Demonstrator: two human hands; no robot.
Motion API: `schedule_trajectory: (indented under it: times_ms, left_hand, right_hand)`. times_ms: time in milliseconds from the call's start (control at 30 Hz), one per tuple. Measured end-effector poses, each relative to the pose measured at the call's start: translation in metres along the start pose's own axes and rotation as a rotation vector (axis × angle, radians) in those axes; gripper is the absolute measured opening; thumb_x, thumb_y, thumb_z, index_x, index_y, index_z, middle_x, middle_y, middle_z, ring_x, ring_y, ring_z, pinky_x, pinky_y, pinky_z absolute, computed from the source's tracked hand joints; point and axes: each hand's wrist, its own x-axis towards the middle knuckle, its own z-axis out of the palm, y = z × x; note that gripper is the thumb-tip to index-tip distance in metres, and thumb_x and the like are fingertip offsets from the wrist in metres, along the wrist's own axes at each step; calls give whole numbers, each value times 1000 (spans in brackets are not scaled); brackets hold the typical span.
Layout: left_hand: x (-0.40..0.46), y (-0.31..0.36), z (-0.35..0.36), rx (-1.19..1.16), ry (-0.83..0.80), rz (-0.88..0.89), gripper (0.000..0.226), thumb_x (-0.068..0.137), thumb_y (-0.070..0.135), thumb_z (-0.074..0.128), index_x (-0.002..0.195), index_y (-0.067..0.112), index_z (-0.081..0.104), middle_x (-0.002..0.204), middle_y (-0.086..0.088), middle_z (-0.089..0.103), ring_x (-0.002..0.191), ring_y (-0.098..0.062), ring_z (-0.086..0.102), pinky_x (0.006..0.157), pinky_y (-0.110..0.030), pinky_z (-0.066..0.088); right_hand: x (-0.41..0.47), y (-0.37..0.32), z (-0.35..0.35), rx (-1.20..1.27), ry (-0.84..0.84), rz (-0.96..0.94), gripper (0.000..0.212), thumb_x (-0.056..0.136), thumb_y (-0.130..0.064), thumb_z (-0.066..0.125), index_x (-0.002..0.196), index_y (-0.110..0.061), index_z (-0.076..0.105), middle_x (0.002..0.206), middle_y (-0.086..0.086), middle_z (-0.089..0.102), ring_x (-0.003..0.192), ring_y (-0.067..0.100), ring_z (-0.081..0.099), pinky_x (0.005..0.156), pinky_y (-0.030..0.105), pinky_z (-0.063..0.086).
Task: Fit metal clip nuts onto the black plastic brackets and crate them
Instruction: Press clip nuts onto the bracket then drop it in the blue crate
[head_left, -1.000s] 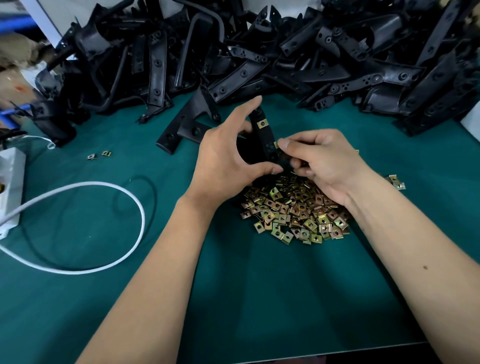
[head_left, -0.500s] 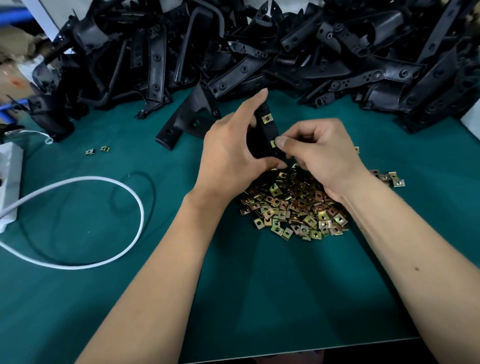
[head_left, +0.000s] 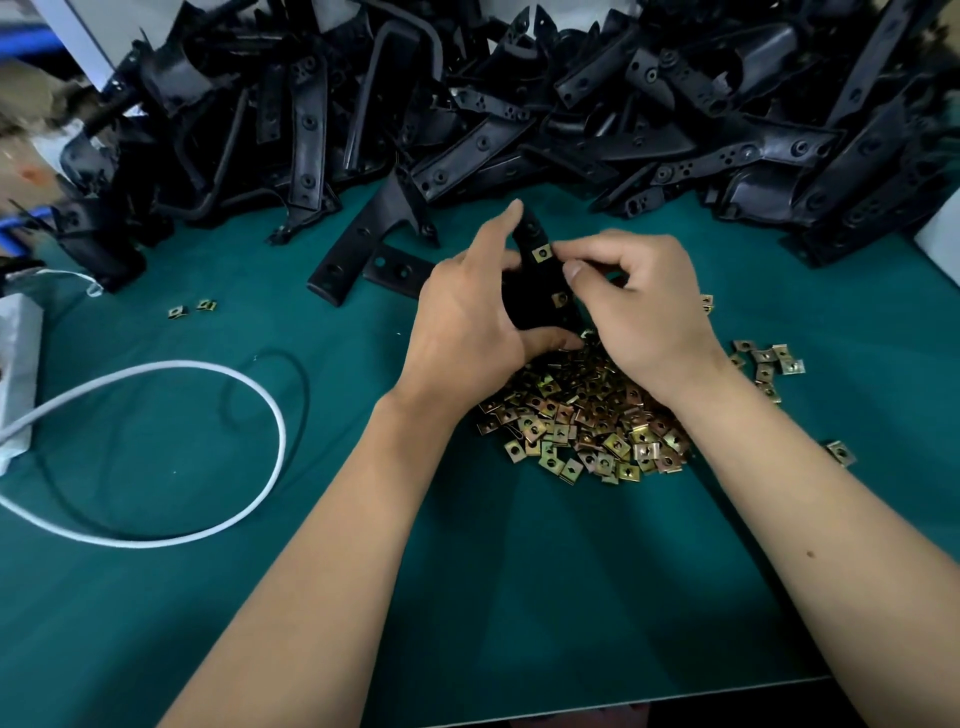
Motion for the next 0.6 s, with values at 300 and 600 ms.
schedule_trajectory:
  times_ms: [300,600]
  left_hand:
    - [2,-1,1,-28,2,60,123,59,49,95,156,3,37,114,0,75,112,-19,68,101,-42,51]
    - [6,-11,1,-75,-18,-18,125,57,55,95,159,15,36,114,11,74,114,-1,65,107,-15,42]
  right_hand:
    - [1,5,0,48,-29,-39,22,95,-5,63,104,-10,82,74,-7,60,73,2,57,70,18,40]
    - [7,14,-15,314,-181,197,35,93,-3,69,125,-19,73,100,0,80,93,7,71,87,29,55]
